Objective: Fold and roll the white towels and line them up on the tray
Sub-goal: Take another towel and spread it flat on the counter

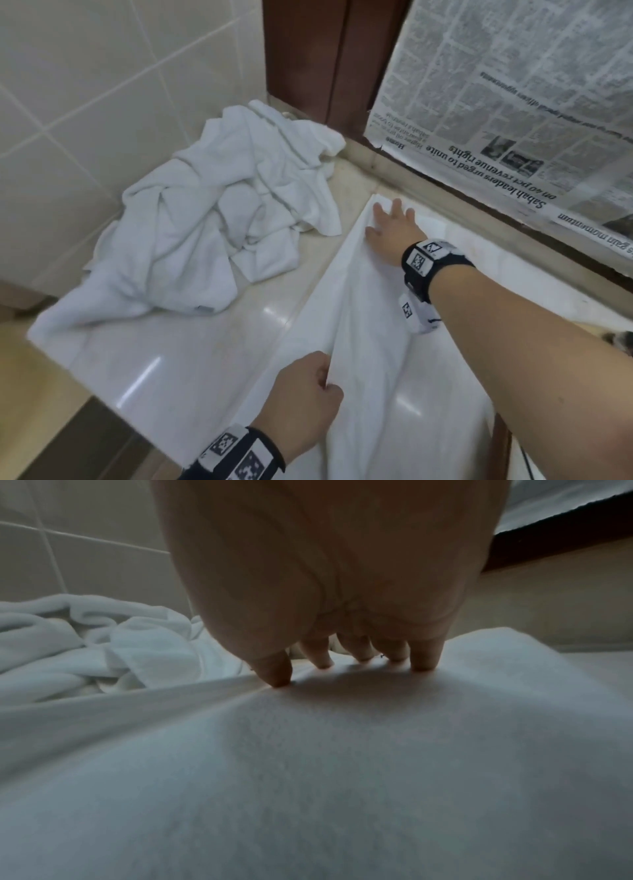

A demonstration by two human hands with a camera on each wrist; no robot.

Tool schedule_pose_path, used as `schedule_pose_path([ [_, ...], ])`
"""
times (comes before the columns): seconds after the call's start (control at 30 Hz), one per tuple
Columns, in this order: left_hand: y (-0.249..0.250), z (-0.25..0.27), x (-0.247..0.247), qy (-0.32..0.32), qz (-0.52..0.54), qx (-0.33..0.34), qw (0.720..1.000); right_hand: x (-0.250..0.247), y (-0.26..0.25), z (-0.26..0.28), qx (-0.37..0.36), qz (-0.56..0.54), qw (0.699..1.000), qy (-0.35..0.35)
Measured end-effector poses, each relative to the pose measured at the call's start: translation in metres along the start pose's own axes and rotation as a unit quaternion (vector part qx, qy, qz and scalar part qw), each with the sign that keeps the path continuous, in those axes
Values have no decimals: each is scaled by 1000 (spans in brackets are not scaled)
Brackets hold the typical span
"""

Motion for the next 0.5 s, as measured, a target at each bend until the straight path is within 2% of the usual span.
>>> schedule_pose_path([
  [0.2,-27,66,-6,30,34,-29,999,2,0,-3,-4,32,999,13],
  [0.5,-84,170,-59,22,42,-106,993,4,2,-5,-8,54,998,29],
])
Point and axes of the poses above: each hand's wrist, its own z-axis away from the middle knuckle, its own x-axis out of the palm, y = z × x, the point moved 7 cm from there along -z, towards the middle knuckle, and after that the axes turned 6 degrees about -z, right-handed, at the moved point
